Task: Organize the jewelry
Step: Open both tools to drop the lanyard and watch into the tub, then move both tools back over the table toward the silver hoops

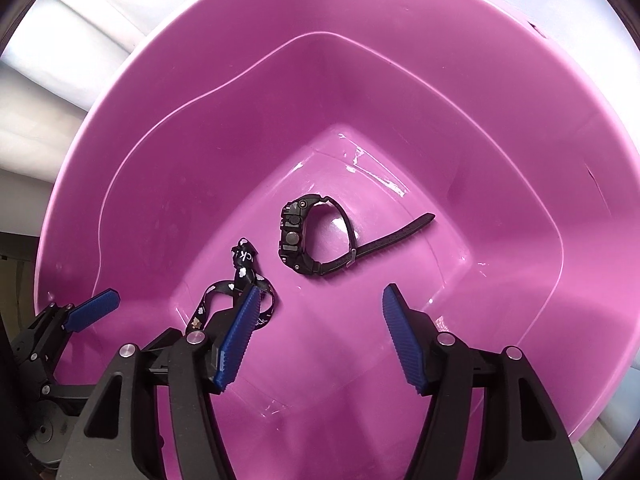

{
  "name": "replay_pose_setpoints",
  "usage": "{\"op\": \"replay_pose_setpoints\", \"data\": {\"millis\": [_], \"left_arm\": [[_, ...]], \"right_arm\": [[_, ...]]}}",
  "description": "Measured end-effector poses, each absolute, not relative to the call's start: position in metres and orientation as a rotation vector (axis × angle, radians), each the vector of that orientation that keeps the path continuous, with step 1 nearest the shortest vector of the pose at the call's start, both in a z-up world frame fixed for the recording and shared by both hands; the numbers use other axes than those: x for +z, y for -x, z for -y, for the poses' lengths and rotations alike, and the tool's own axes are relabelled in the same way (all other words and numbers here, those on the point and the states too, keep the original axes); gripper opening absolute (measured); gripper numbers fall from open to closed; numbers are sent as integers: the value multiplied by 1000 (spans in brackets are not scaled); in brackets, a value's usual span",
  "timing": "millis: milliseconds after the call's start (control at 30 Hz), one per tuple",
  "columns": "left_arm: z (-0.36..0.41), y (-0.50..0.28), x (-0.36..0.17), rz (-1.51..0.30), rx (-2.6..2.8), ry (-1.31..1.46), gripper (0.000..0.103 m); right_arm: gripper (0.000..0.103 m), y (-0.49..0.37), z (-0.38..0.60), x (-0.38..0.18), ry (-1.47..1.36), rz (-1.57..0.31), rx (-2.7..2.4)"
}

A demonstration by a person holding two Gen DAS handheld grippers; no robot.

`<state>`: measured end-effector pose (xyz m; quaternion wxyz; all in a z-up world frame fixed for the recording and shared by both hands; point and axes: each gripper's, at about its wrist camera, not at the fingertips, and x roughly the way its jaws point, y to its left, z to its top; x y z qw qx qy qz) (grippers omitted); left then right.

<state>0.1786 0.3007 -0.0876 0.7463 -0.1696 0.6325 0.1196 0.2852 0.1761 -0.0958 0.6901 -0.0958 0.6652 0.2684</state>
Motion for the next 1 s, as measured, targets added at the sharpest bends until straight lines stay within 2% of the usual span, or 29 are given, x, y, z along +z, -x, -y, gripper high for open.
{"op": "replay_pose_setpoints", "data": {"millis": [67,333,433,1000], "left_arm": [[-301,-178,-87,-1375,261,374,83],[-300,-174,-68,-1322,266,351,83],[-300,-170,-62,-1302,268,358,87],[-277,-135,-16,-1172,244,284,88]], "right_arm": [[65,-285,-176,-94,198,-1481,607],[65,-280,-182,-82,202,-1436,620],[70,-278,-182,-76,207,-1425,622],[70,-250,-151,-26,172,-1287,635]]}}
